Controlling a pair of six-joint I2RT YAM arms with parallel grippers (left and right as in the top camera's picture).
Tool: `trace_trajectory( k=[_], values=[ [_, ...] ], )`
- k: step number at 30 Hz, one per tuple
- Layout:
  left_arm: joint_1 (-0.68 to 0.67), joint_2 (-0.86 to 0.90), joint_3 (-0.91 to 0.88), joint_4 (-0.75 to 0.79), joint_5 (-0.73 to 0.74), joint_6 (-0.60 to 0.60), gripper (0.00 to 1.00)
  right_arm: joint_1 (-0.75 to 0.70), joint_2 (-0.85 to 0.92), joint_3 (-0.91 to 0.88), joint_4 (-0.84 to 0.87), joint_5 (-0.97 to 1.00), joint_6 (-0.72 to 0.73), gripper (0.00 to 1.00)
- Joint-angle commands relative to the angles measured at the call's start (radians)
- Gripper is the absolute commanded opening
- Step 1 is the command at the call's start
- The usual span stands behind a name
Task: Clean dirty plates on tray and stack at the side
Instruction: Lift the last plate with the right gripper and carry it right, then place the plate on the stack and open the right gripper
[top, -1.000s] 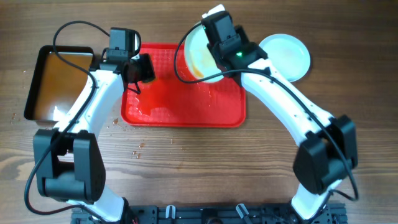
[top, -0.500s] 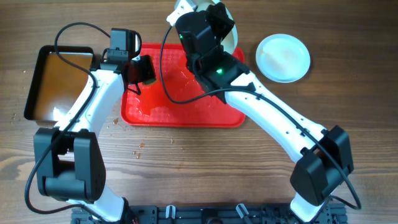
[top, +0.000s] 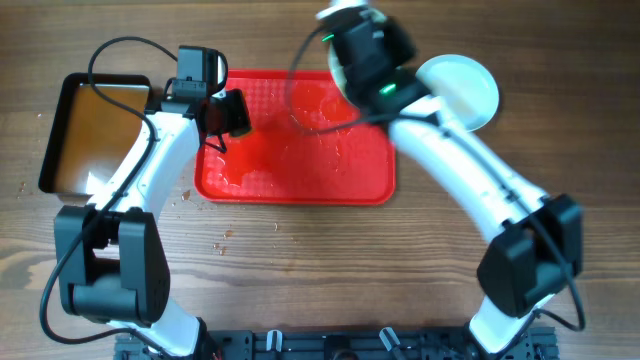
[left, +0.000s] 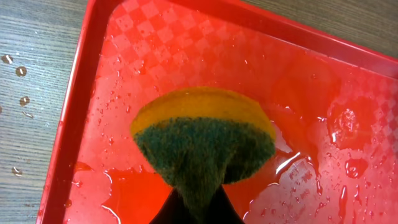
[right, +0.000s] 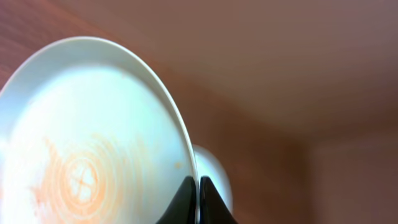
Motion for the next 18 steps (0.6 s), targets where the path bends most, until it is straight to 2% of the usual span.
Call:
trace_trajectory(
  k=[1,2,4,8,12,18],
  values=[
    [0.0,0.006,-0.005,-0.003,0.016,-0.009,0.04,-0.257,-0.02,-0.001,-0.099,-0.496,0.482,0.04],
    [0.0,0.006,-0.005,-0.003,0.016,-0.009,0.04,-0.379,-0.019,-0.019,-0.128,-0.597,0.556,0.04],
    [0.0,0.006,-0.005,-0.003,0.016,-0.008,0.04,-0.504,-0.017,-0.036,-0.147,-0.675,0.598,0.04],
    [0.0,0.006,-0.005,-0.003,0.016,-0.009,0.04,-0.676,-0.016,-0.07,-0.152,-0.777,0.596,0.04],
    [0.0,0.006,-0.005,-0.002,0.016,-0.009,0.04,-0.736,-0.013,-0.12,-0.13,-0.78,0.597,0.04],
    [0.0,0.006,-0.005,0.0,0.016,-0.009,0.04,-0.719,-0.012,-0.267,0.038,-0.779,0.668,0.05]
  ],
)
